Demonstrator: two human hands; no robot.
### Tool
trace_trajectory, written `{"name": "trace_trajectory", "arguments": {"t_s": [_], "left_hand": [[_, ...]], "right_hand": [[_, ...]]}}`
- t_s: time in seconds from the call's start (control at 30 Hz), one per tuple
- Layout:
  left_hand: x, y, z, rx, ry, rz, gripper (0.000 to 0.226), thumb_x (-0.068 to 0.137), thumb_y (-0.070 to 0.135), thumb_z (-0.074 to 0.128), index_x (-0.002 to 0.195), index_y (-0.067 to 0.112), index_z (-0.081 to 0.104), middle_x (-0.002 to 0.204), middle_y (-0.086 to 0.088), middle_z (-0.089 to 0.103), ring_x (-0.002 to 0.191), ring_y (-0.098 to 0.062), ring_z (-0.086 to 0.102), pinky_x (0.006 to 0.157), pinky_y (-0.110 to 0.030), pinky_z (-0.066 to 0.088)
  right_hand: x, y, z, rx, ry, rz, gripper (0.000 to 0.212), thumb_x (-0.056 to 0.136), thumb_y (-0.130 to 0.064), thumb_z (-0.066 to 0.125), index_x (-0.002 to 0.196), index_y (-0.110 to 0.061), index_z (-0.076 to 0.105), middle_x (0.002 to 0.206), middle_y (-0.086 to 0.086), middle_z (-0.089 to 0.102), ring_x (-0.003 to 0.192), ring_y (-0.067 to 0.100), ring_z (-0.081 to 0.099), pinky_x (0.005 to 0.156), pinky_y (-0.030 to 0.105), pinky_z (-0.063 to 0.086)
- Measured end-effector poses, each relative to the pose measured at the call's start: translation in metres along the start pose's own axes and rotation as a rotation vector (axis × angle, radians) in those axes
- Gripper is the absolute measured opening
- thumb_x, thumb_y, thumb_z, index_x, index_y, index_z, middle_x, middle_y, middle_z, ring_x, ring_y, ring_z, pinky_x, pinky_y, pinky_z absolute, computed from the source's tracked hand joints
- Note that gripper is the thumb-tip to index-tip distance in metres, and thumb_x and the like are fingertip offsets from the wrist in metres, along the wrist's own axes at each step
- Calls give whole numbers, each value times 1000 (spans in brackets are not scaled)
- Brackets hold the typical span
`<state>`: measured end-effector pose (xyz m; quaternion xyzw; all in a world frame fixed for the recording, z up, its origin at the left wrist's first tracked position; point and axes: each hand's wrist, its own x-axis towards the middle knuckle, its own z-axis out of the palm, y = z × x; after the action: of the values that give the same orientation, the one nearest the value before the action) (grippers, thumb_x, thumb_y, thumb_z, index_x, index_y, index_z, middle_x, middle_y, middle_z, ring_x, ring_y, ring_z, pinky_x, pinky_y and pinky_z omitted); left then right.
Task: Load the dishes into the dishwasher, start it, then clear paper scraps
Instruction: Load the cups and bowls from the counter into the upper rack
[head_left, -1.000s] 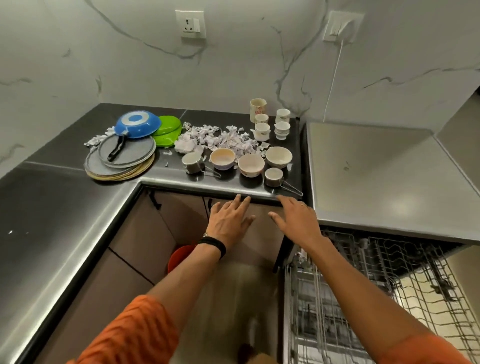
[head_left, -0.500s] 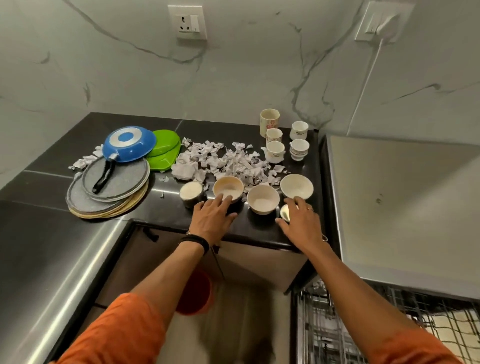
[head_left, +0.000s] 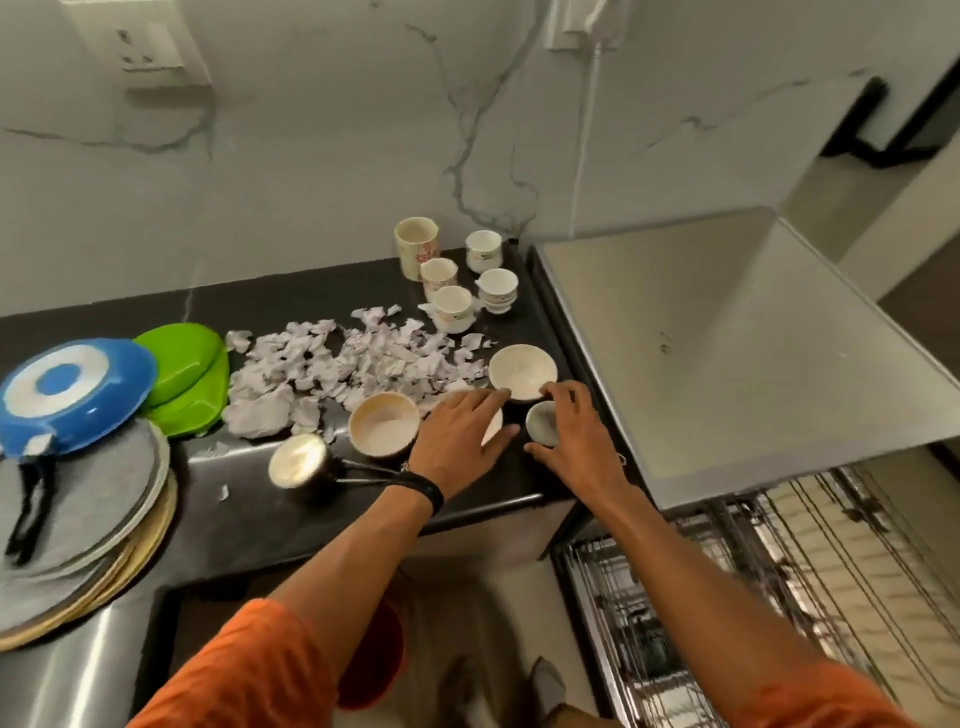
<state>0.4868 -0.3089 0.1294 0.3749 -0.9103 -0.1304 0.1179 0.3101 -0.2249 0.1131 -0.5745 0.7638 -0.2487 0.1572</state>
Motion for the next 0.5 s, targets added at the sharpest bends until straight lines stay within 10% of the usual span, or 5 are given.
{"name": "trace_trajectory", "arguments": {"t_s": [0.5], "left_hand": [[90,200,64,-417,-375,415,65,87,45,73,146,28,50,136,6,61,109,-13,64,92,-39,56]], "right_hand": [[-107,104,-113,-36,400,360,66,76,-11,81,131,-8,46,137,12,40,92,34,65,67,30,49]]}}
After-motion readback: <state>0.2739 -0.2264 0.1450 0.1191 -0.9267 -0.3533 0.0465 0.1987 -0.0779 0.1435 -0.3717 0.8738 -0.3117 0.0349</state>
